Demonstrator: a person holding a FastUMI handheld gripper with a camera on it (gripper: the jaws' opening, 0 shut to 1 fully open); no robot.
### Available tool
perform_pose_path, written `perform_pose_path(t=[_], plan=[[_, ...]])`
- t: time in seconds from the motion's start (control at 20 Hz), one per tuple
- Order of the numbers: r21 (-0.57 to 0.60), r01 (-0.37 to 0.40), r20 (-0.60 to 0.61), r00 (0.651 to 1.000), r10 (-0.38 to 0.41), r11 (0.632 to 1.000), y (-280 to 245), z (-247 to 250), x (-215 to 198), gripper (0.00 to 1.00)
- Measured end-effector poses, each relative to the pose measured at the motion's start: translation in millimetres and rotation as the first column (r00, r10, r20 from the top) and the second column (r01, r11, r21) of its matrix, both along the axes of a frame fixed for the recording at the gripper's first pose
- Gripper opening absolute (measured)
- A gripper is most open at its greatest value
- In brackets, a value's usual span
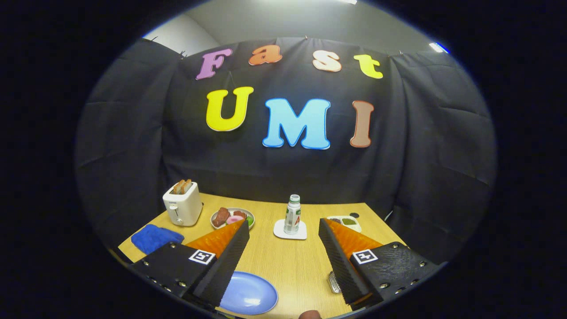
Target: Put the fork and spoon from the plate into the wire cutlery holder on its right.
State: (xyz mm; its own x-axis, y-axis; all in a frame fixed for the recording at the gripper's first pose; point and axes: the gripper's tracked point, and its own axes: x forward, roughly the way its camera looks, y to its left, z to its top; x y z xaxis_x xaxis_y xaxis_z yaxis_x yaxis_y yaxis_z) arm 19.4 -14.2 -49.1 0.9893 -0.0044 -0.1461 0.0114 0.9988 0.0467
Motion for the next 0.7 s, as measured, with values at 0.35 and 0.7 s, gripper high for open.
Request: perform_pose_path(t=[0.35,0.7], plan=[[-0.013,0.049,0.135,0.990,-0.047,0.999,6.2,22.4,-2.0,0.97],[-0.006,-0.043,0.114,0.993,0.044,0.999,41.7,21.5,5.8,0.97]])
